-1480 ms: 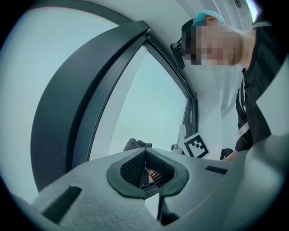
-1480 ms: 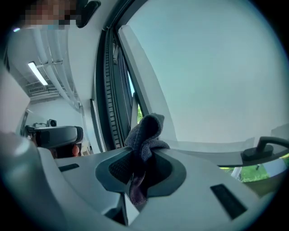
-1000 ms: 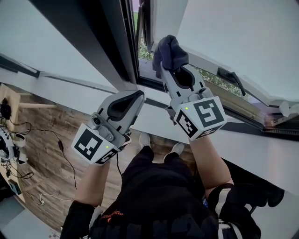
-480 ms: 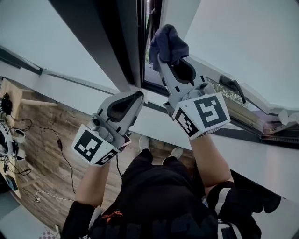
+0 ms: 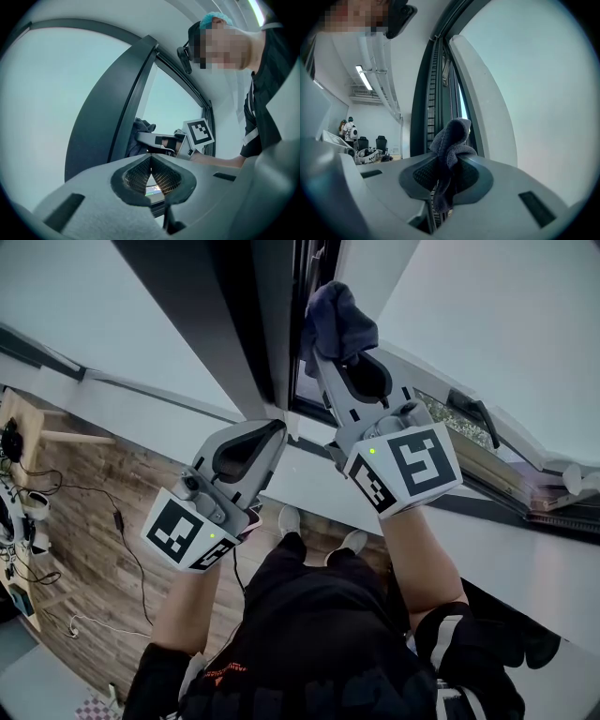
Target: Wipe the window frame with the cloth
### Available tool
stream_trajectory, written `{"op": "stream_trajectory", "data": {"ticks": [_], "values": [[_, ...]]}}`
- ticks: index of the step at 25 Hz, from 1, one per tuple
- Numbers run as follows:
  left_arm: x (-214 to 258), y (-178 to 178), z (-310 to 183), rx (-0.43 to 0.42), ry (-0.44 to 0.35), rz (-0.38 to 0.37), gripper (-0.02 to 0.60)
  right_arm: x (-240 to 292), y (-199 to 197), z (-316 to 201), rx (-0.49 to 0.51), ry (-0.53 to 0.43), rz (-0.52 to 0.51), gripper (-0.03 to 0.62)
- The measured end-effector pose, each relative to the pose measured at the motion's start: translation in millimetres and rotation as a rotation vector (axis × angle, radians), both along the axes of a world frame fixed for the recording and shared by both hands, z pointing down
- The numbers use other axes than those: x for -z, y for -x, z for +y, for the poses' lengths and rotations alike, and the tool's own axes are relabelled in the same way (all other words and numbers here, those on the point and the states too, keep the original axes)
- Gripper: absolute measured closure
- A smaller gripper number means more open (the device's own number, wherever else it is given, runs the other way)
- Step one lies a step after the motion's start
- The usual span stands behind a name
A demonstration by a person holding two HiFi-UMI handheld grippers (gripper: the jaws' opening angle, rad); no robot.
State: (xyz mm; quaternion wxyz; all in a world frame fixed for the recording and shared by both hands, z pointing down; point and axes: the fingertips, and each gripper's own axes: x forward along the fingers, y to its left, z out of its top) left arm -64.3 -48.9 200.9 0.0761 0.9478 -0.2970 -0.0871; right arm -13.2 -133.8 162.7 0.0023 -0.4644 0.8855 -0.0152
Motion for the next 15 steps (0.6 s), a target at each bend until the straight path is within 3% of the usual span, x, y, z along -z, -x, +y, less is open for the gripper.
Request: {"op": "stream_trajectory", "data": {"ticks": [15], "values": [[-24.6, 2.2, -2.9, 0.005, 0.050, -0.001, 0.561, -32.9, 2.7, -3.2, 0.002, 0.058, -0.009, 0.536]]}}
